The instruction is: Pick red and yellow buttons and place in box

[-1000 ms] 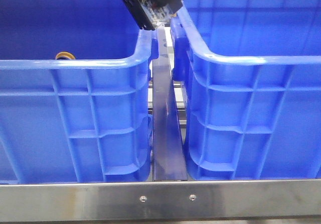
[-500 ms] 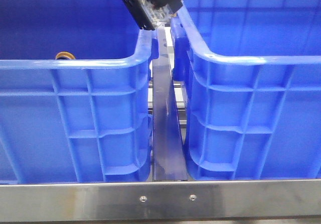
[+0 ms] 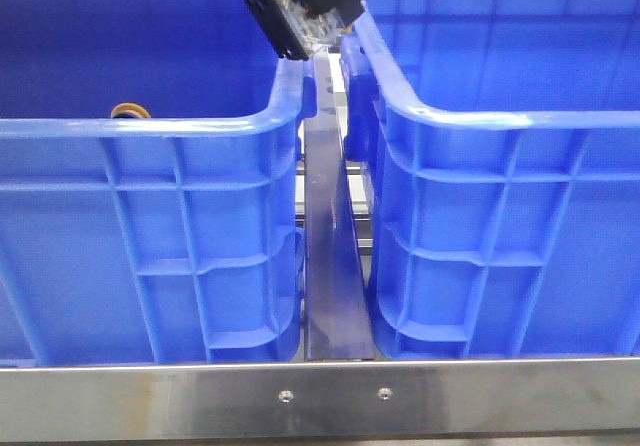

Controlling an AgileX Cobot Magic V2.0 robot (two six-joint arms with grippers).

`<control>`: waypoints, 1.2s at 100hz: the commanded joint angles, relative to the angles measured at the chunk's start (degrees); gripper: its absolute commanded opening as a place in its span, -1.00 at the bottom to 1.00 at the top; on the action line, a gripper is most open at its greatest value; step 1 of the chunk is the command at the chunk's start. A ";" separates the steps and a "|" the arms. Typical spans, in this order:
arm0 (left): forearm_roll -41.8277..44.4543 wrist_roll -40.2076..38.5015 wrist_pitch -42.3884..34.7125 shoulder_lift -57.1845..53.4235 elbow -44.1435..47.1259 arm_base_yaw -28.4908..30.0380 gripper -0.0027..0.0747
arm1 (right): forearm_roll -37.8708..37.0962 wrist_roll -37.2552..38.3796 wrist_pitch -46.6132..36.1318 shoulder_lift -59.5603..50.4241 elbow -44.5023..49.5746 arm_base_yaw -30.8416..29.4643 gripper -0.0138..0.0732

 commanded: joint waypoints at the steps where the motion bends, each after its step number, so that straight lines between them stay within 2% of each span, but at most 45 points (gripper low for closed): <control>1: -1.92 -0.01 -2.97 -1.82 -1.58 -0.34 -0.69 | 3.30 -0.19 -2.52 0.79 -2.29 0.22 0.42; 7: -1.92 -0.01 -2.97 -1.82 -1.58 -0.34 -0.69 | 4.77 -0.19 -2.52 1.30 -2.36 0.22 0.65; 12: -1.92 -0.01 -2.97 -1.82 -1.58 -0.34 -0.69 | 6.62 -0.19 -2.52 1.57 -2.49 0.22 0.75; 26: -1.92 -0.01 -2.97 -1.82 -1.58 -0.34 -0.69 | 19.50 -1.68 -1.81 1.85 -3.26 0.42 0.74; 47: -1.92 -0.01 -2.97 -1.82 -1.58 -0.34 -0.69 | 46.64 -17.95 1.55 3.08 -3.31 0.42 0.74; 62: -1.92 -0.01 -2.97 -1.82 -1.58 -0.34 -0.69 | 63.68 -31.09 10.18 6.38 -3.31 0.42 0.74; 72: -1.92 -0.01 -2.97 -1.82 -1.58 -0.34 -0.69 | 72.94 -35.74 16.57 9.83 -3.31 0.42 0.74; 81: -1.92 -0.01 -2.97 -1.82 -1.58 -0.34 -0.69 | 76.24 -37.16 20.15 13.12 -3.39 0.42 0.74; 95: -1.92 -0.01 -2.97 -1.82 -1.58 -0.34 -0.69 | 76.08 -38.22 22.56 17.16 -5.19 2.55 0.74; 120: -1.92 -0.01 -2.97 -1.82 -1.58 -0.34 -0.69 | 75.48 -38.88 18.05 21.40 -7.78 8.61 0.74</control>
